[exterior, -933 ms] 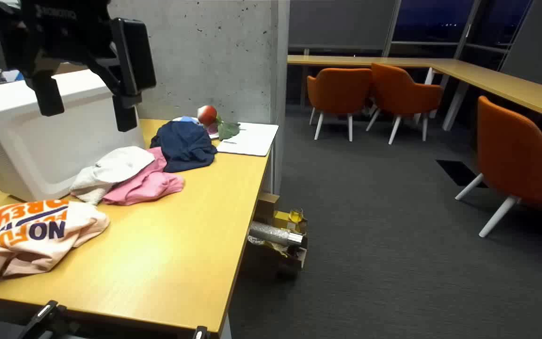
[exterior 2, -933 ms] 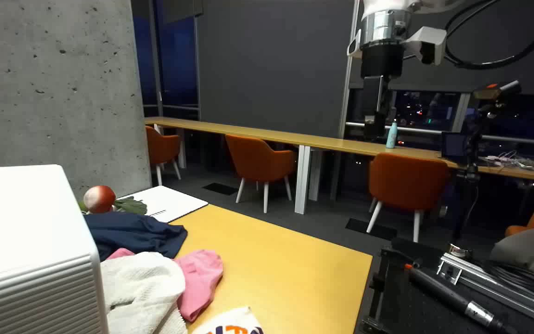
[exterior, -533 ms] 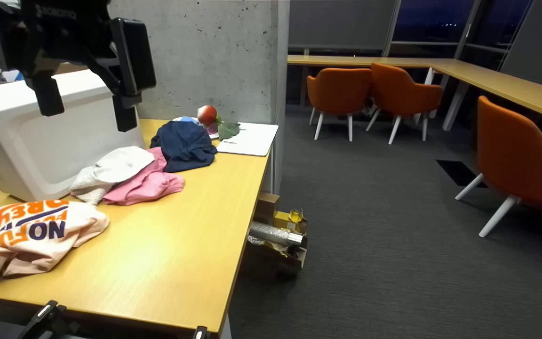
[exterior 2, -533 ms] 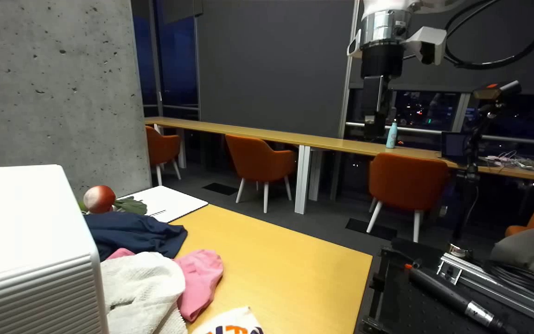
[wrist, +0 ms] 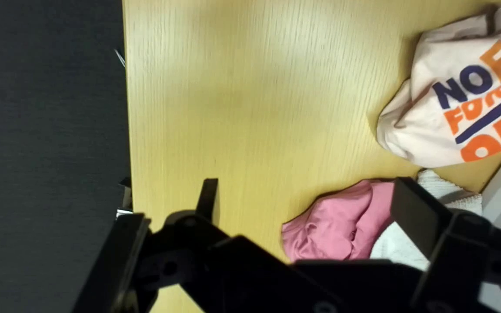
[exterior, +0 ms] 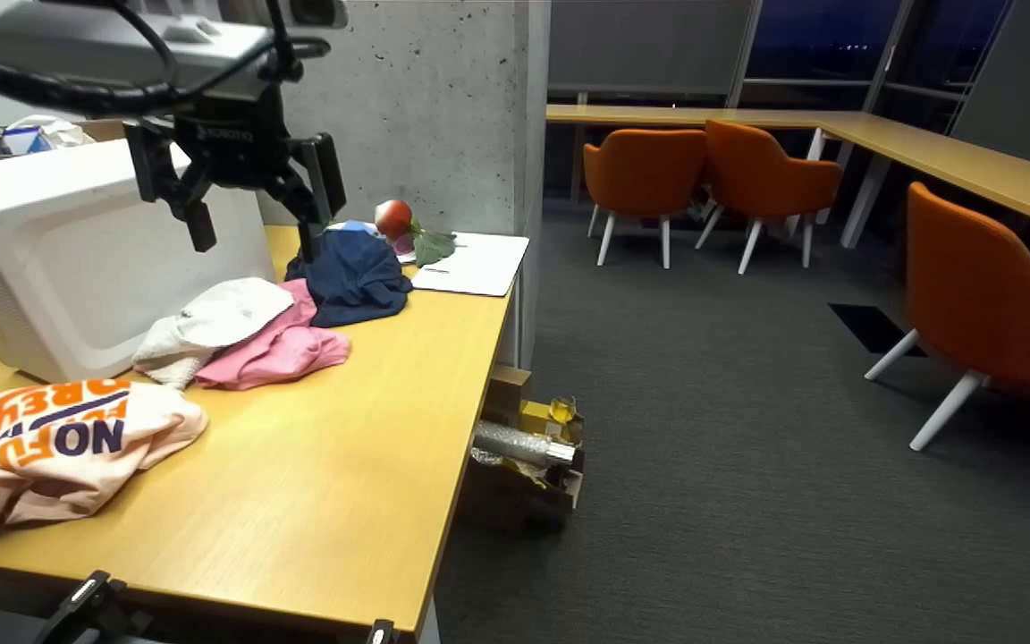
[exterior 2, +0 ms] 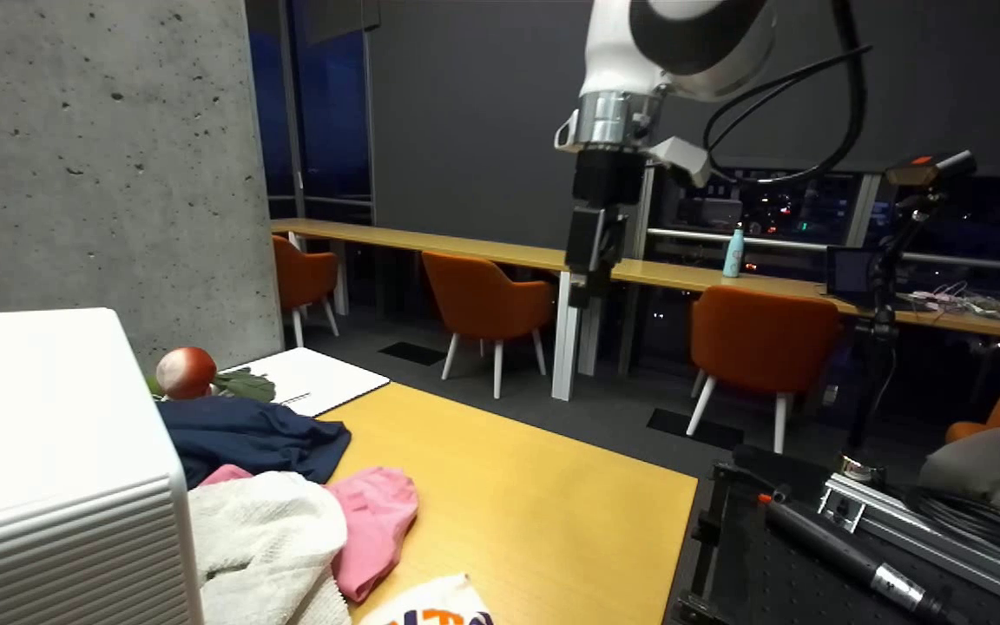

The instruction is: Put the white towel and pink shirt on the basket

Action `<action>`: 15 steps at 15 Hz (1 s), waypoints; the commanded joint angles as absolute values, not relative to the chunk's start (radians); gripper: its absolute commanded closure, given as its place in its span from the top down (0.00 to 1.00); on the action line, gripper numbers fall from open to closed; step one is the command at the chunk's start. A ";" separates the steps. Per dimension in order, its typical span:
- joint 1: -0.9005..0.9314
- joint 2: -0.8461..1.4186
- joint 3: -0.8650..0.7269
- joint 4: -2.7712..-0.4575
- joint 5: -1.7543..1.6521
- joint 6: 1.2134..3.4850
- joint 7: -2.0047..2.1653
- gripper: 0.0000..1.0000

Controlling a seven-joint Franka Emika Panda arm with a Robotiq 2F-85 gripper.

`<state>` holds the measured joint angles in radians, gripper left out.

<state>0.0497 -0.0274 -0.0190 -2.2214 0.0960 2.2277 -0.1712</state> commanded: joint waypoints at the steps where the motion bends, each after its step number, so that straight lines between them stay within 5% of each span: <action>1: 0.063 0.217 0.028 -2.019 0.111 2.304 -0.174 1.00; 15: 0.176 0.941 0.113 -1.241 0.030 2.242 -0.126 1.00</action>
